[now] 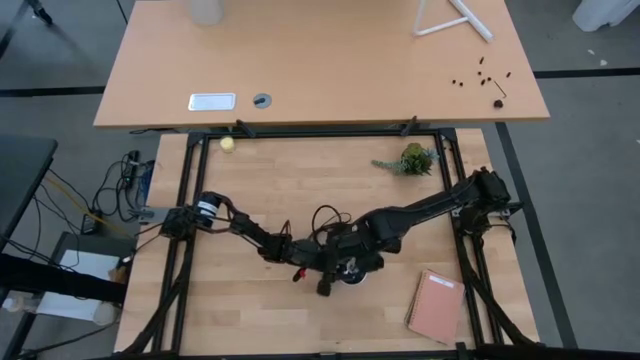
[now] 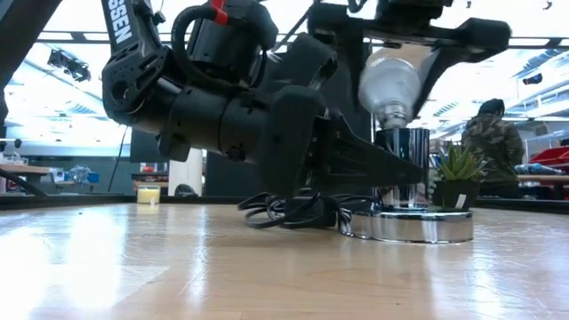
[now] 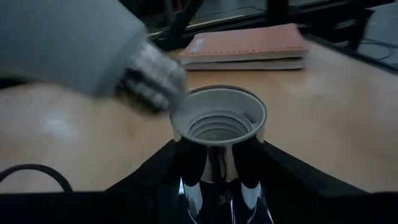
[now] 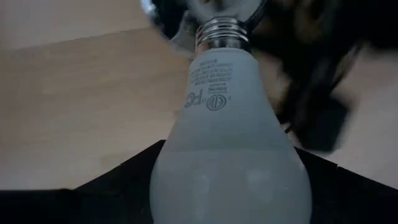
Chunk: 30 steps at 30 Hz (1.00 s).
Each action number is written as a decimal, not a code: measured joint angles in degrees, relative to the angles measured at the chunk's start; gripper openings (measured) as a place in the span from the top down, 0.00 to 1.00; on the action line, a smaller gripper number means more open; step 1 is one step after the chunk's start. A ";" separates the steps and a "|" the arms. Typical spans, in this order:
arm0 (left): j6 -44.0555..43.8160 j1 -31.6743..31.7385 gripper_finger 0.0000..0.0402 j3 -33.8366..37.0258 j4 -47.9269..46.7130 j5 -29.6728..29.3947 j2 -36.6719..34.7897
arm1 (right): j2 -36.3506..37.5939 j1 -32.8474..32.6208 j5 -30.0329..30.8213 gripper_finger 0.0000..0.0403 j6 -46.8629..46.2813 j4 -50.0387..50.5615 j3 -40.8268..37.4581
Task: Screw lightbulb
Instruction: Remove the light bulb from the lamp
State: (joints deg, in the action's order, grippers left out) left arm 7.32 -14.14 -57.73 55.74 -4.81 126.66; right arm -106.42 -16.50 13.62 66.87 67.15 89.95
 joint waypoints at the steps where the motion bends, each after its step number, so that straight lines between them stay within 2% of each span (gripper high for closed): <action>1: -0.18 0.01 0.53 -0.05 -0.59 -0.99 -0.07 | 0.20 0.45 0.01 0.27 -2.85 2.12 -0.02; 5: -0.42 0.01 0.53 0.43 -1.29 -7.33 -0.21 | 0.95 3.48 -3.48 0.28 -15.17 8.69 0.01; 9: -1.78 0.06 0.53 2.74 -0.51 -14.69 -1.10 | 0.97 7.03 -6.62 0.28 -25.39 10.48 -0.38; 12: -2.85 0.08 0.53 4.62 -0.82 -21.79 -2.28 | 0.95 9.89 -6.66 0.28 -31.38 8.78 -2.57; 17: -3.67 0.21 0.53 8.28 -1.58 -31.45 -5.07 | 0.86 14.57 -6.47 0.28 -47.08 3.01 -8.25; 20: -3.18 0.23 0.53 9.96 -1.41 -31.87 -6.29 | 1.65 16.62 -7.79 0.28 -54.94 1.19 -11.29; 25: -3.06 0.23 0.53 10.46 -1.03 -32.05 -6.61 | 5.48 17.09 -10.68 0.28 -60.98 -14.03 -21.46; 30: -3.08 0.21 0.51 10.43 -1.24 -31.91 -6.61 | 10.10 16.73 -9.25 0.28 -65.74 -24.60 -31.15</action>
State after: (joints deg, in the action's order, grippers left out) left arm 4.24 -13.93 -47.29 54.49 -36.71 120.05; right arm -96.32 0.23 4.37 1.13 42.56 58.80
